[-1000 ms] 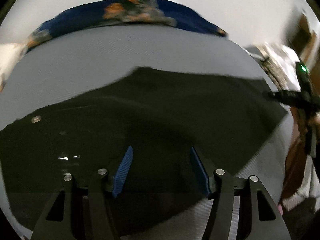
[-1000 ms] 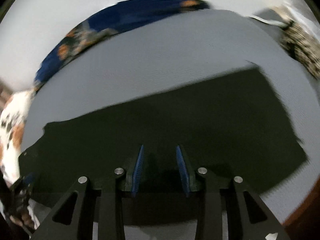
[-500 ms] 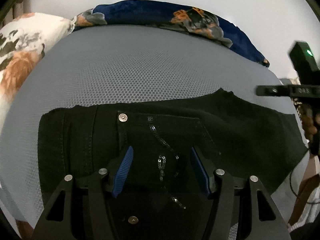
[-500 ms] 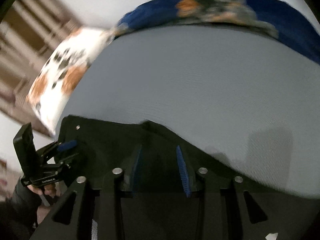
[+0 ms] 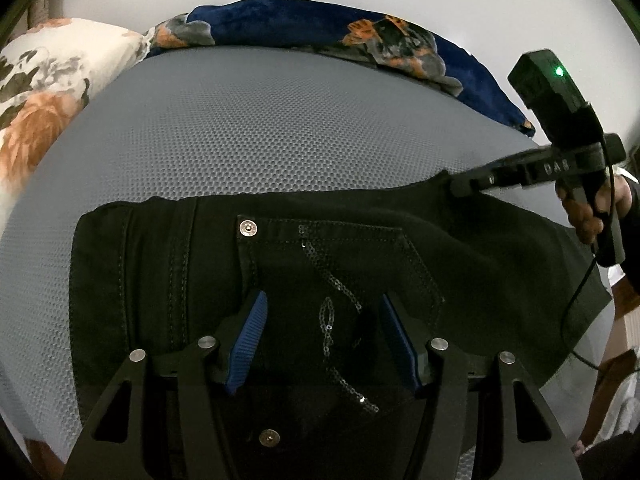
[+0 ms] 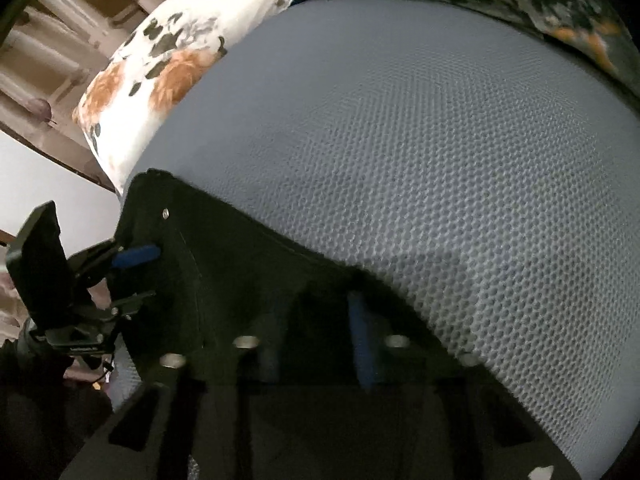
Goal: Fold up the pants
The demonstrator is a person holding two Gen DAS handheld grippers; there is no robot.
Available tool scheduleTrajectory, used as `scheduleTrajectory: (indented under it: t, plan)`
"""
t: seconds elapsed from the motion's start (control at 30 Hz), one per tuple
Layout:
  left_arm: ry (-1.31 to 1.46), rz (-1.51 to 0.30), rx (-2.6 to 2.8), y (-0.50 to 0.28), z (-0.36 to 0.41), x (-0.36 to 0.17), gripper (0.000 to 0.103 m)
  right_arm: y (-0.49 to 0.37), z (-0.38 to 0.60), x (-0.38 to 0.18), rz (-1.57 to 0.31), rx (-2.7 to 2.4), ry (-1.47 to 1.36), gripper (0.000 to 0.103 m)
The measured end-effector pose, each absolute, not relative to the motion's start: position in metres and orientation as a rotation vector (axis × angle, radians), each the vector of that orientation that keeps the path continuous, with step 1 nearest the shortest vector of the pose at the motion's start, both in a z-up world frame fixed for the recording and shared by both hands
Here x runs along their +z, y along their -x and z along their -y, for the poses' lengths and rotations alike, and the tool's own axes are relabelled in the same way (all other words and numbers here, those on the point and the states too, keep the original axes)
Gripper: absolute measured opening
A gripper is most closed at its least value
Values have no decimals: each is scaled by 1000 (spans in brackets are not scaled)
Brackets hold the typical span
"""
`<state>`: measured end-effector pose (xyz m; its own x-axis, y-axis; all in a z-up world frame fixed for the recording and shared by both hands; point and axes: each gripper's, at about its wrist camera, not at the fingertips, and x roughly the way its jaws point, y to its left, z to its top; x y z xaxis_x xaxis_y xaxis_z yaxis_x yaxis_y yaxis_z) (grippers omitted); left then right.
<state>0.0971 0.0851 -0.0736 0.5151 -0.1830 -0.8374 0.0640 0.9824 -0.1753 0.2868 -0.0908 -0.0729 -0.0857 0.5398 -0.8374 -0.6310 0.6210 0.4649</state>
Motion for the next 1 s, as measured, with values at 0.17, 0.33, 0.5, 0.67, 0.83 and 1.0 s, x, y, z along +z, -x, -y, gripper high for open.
scheduleTrajectory:
  t: [0.17,0.33,0.5,0.67,0.83,1.0]
  plan:
    - [127,-1018,-148,-96,-85,-74,59,-283,92,-75,-1324,989,91,11]
    - [119,-1018,-147,-96,-84,-73,59,-283,85,-87,-1349,962,140,22]
    - [122,-1019,-149,-97,-85,-71,59,-280,86,-86,-1337,1000,127,11]
    - [111,-1013,-151,-95,-84,-73,59,-283,97,-82,-1254,912,97,7]
    - [85,-1012,-147,-95,-82,-74,59,-283,96,-94,-1249,860,76,6]
    - [66,-1017,-127,-96,-78,-71,59,-275,101,-79,-1208,780,34,23]
